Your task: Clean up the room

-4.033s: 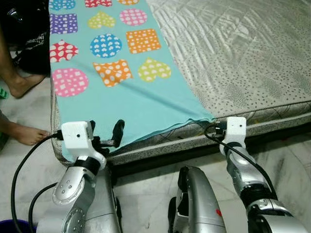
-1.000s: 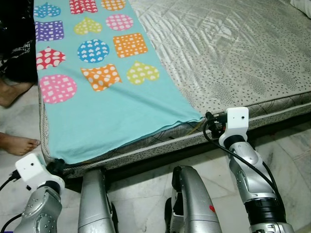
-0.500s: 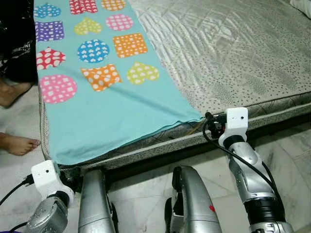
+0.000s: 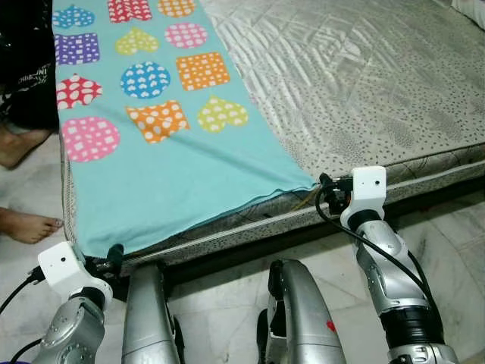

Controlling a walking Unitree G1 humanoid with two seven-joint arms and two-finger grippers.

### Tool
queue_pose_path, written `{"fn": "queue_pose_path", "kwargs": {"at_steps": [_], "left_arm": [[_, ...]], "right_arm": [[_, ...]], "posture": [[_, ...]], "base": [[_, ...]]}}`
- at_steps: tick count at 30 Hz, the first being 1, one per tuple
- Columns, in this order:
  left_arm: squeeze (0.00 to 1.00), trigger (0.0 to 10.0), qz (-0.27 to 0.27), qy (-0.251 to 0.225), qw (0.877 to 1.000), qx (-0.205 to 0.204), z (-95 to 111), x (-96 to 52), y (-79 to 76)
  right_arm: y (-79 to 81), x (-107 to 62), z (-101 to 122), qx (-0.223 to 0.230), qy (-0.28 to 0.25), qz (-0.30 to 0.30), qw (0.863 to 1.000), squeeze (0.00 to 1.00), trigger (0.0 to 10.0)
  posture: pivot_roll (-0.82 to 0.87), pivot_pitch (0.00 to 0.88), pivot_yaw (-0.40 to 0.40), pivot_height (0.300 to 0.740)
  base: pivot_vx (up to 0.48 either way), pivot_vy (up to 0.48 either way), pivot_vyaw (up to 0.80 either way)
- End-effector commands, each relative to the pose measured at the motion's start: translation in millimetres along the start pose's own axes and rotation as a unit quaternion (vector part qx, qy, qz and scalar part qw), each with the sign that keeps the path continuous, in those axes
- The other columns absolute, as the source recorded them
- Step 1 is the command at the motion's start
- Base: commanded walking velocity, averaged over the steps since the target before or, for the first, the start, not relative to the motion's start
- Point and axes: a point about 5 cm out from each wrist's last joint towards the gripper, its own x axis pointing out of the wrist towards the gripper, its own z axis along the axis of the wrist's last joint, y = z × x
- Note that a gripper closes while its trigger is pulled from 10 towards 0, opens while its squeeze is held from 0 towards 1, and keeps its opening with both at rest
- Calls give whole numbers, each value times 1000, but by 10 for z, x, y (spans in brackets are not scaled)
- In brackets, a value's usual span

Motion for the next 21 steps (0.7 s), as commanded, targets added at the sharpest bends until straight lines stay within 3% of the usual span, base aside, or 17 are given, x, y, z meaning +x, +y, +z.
{"fn": "queue_pose_path", "kwargs": {"at_steps": [1,2,3,4,7,21], "left_arm": [[0,9529,6,7,1000,-3,-30,9,81],[0,6824,4,8,1000,-6,-28,35,89],[0,6824,3,8,1000,-7,-27,40,88],[0,3804,3,7,1000,-6,-26,45,87],[0,0,1,2,1000,-11,-24,61,81],[0,0,-4,-14,999,-29,-3,84,87]], "right_arm": [[8,-36,-26,15,4,12,1000,0,10000],[47,-51,-17,23,1,27,999,0,10000],[56,-56,-15,26,0,31,999,0,10000],[59,-60,-16,26,0,33,999,0,10000],[37,-66,-30,26,3,29,999,0,10000],[22,-60,-41,28,8,32,999,0,10000]], "posture": [[95,212,-66,534],[92,212,-66,534],[92,212,-66,534],[87,212,-66,534],[83,213,-65,534],[79,212,-67,534]], "base": [[0,0,0],[0,0,0],[0,0,0],[0,0,0],[0,0,0],[0,0,0]]}}
